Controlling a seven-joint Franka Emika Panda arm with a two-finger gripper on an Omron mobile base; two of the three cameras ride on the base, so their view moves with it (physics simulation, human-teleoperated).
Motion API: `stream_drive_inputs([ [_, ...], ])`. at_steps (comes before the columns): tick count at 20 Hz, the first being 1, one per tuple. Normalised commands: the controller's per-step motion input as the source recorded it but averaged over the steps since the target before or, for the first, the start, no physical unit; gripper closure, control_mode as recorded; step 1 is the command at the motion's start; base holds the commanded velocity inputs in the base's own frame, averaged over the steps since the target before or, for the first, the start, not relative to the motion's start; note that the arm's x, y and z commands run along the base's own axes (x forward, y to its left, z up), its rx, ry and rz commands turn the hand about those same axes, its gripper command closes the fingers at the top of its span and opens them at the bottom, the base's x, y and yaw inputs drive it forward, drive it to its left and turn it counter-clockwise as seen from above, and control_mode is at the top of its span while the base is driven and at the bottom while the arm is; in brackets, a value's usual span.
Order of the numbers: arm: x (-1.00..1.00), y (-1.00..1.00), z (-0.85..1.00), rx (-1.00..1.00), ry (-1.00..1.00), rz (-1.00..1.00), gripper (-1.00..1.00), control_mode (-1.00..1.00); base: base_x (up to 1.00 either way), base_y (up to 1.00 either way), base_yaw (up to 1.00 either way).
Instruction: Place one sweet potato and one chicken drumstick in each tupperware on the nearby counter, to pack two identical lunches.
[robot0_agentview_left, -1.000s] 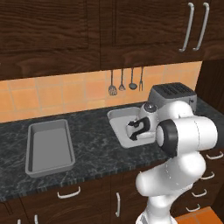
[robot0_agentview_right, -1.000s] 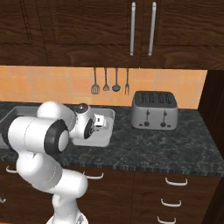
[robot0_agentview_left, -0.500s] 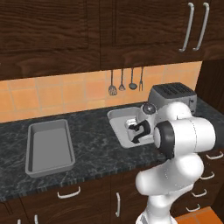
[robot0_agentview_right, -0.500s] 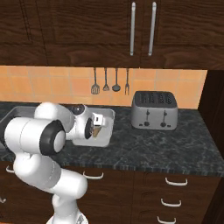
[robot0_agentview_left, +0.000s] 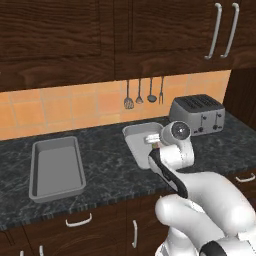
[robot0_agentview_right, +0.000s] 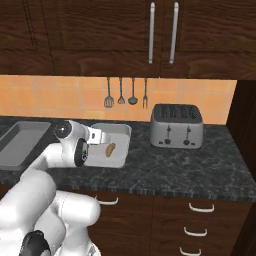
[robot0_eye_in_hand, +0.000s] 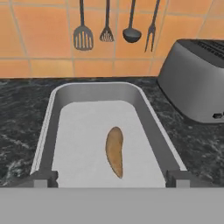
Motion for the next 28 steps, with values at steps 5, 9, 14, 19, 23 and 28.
stream_drive_inputs([
  [5, -1.00, 0.00, 0.50, 0.17, 0.02, 0.00, -1.00, -1.00, 0.00, 0.00, 0.00],
  [9, -1.00, 0.00, 0.06, 0.00, -0.07, 0.00, -1.00, -1.00, 0.00, 0.00, 0.00],
  [14, -1.00, -0.02, 0.60, 0.00, -0.06, 0.00, -1.00, -1.00, 0.00, 0.00, 0.00],
  [19, -0.60, -0.04, 0.04, 0.00, -0.01, 0.00, -1.00, 1.00, -0.40, 0.00, -0.03],
  [23, 0.00, 0.00, 0.00, 0.00, 0.00, 0.00, -1.00, 1.00, -1.00, -0.44, -0.17],
  [28, 0.00, 0.00, 0.00, 0.00, 0.00, 0.00, -1.00, 1.00, -0.50, -1.00, -0.21],
])
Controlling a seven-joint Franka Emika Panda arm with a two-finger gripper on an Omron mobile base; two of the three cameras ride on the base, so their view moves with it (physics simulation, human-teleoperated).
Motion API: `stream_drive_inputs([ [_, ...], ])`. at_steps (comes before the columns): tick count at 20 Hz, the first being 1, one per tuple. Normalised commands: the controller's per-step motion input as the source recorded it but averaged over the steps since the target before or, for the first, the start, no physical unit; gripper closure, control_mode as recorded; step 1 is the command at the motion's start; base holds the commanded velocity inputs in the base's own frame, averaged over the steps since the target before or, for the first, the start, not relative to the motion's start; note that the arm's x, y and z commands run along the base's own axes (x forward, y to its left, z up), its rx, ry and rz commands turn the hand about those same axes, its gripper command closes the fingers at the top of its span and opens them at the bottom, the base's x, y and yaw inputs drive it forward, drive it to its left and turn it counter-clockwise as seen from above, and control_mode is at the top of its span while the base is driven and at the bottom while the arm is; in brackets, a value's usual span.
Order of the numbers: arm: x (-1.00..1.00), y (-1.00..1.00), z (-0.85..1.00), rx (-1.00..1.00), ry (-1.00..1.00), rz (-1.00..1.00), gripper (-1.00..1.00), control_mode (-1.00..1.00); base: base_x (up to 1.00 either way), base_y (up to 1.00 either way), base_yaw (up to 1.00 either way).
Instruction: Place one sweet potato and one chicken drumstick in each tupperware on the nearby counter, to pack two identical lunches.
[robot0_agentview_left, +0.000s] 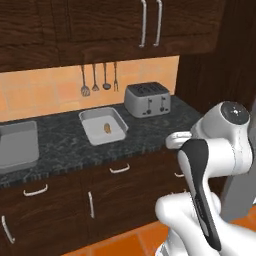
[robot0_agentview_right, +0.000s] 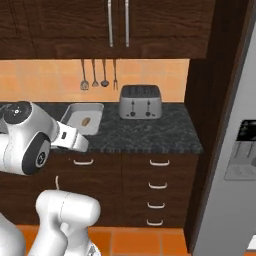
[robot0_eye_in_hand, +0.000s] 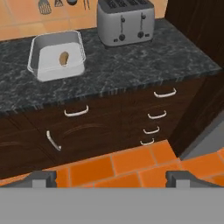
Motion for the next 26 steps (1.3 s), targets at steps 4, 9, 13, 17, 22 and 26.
stream_drive_inputs([
  [4, 0.00, 0.00, 0.00, 0.00, 0.00, 0.00, -1.00, 1.00, -0.06, -1.00, -0.03],
  [9, 0.00, 0.00, 0.00, 0.00, 0.00, 0.00, -1.00, 1.00, 0.00, -1.00, 0.07],
  [13, 0.00, 0.00, 0.00, 0.00, 0.00, 0.00, -1.00, 1.00, 0.00, -1.00, 0.08],
  [17, 0.00, 0.00, 0.00, 0.00, 0.00, 0.00, -1.00, 1.00, 0.00, -1.00, 0.06],
  [22, 0.00, 0.00, 0.00, 0.00, 0.00, 0.00, -1.00, 1.00, 0.00, -1.00, 0.03],
  [26, 0.00, 0.00, 0.00, 0.00, 0.00, 0.00, -1.00, 1.00, 0.08, -0.92, 0.00],
])
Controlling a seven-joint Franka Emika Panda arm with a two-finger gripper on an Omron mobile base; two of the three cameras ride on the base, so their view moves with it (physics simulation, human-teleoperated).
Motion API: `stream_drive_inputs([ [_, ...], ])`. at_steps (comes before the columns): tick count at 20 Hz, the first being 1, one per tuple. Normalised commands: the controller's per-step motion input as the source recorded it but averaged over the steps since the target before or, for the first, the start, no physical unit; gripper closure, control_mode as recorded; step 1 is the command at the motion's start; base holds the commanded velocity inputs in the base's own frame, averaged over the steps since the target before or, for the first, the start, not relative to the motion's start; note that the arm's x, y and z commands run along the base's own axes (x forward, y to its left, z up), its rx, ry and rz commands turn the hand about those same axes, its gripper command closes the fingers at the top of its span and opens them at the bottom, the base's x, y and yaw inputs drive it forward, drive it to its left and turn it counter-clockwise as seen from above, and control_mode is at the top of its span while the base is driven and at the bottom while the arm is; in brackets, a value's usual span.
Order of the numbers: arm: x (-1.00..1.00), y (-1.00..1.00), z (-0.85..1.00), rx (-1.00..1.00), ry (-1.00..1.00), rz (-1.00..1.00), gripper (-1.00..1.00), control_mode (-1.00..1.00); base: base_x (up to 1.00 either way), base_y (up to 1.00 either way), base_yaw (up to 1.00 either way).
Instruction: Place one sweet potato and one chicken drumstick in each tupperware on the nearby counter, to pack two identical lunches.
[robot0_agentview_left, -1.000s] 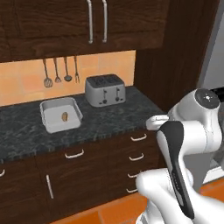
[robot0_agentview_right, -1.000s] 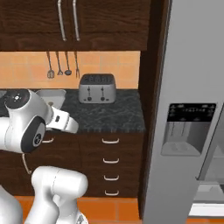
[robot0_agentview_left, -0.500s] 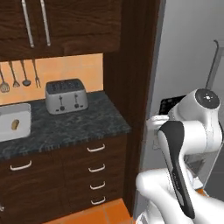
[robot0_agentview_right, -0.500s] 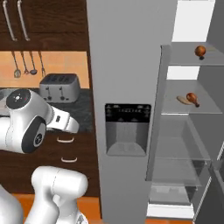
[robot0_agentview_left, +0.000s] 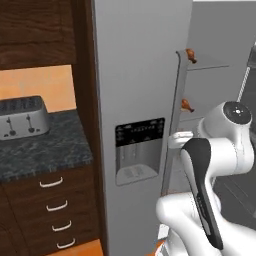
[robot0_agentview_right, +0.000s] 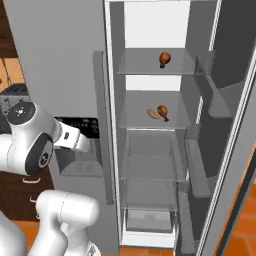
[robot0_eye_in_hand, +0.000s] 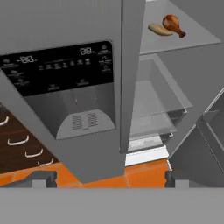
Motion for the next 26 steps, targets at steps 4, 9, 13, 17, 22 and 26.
stream_drive_inputs([
  [4, 0.00, 0.00, 0.00, 0.00, 0.00, 0.00, -1.00, 1.00, 0.27, -0.66, 0.00],
  [9, 0.00, 0.00, 0.00, 0.00, 0.00, 0.00, -1.00, 1.00, 0.51, -0.38, 0.00],
  [13, 0.00, 0.00, 0.00, 0.00, 0.00, 0.00, -1.00, 1.00, 0.59, -0.36, 0.00],
  [17, 0.00, 0.00, 0.00, 0.00, 0.00, 0.00, -1.00, 1.00, 0.53, -0.18, 0.00],
  [22, 0.00, 0.00, 0.00, 0.00, 0.00, 0.00, -1.00, 1.00, 0.42, -0.10, 0.00],
  [26, 0.00, 0.00, 0.00, 0.00, 0.00, 0.00, -1.00, 1.00, 0.13, -0.36, 0.00],
])
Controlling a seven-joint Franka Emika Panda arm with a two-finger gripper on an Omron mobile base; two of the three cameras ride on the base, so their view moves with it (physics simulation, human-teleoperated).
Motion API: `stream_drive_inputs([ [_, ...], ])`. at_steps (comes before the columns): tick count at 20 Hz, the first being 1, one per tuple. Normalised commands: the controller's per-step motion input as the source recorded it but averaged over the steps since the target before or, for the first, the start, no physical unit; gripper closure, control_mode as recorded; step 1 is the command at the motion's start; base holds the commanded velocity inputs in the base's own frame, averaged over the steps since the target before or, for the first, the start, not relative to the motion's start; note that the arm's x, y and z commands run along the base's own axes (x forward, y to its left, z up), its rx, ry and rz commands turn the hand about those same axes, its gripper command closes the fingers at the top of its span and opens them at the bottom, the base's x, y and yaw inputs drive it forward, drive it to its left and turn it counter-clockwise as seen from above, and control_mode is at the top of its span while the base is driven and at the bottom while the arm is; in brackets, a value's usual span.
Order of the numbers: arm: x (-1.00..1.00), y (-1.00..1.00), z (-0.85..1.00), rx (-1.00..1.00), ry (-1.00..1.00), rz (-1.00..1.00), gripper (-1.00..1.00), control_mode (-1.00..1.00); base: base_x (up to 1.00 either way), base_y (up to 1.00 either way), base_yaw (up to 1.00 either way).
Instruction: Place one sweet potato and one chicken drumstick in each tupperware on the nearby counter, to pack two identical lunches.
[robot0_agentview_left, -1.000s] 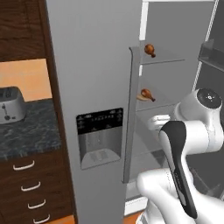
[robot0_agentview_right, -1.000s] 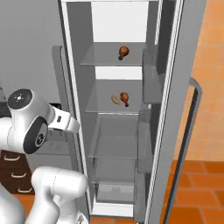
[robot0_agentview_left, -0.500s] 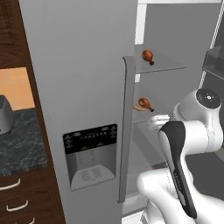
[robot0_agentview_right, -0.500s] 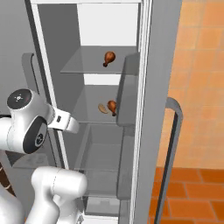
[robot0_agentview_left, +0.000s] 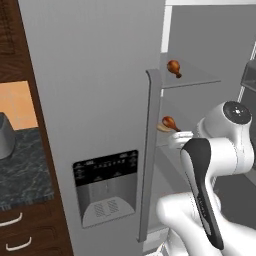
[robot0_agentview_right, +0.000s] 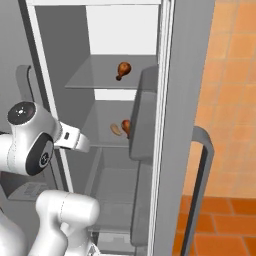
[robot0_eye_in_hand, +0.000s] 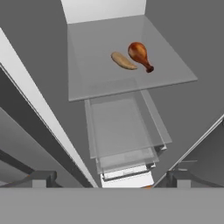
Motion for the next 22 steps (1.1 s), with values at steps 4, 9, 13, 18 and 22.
stream_drive_inputs([
  [4, 0.00, 0.00, 0.00, 0.00, 0.00, 0.00, -1.00, 1.00, 0.16, -0.31, 0.00],
  [9, 0.00, 0.00, 0.00, 0.00, 0.00, 0.00, -1.00, 1.00, 0.11, -0.35, 0.00],
  [13, 0.00, 0.00, 0.00, 0.00, 0.00, 0.00, -1.00, 1.00, 0.11, -0.30, 0.00],
  [18, 0.00, 0.00, 0.00, 0.00, 0.00, 0.00, -1.00, 1.00, 0.09, -0.25, 0.00],
  [22, 0.16, -0.03, 0.00, 0.00, -0.04, 0.00, -1.00, -1.00, 0.03, -0.04, 0.00],
])
